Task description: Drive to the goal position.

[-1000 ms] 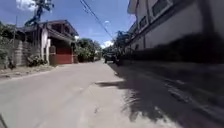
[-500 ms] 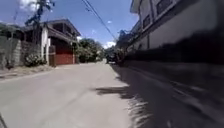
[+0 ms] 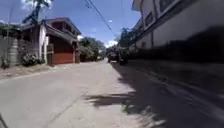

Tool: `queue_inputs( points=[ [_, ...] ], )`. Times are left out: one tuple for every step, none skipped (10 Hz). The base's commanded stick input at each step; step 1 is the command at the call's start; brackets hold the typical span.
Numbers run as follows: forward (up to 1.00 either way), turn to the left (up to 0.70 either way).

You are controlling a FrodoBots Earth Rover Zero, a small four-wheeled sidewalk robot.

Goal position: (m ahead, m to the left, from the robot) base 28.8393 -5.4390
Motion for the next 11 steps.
queue_inputs(
  points=[
    [0.85,0.00],
    [0.85,0.00],
    [0.85,0.00],
    [0.85,0.00],
    [0.85,0.00],
    [0.85,0.00],
    [0.85,0.00],
    [0.85,0.00],
    [0.85,0.00],
    [0.85,0.00],
    [0.85,0.00]
  ],
)
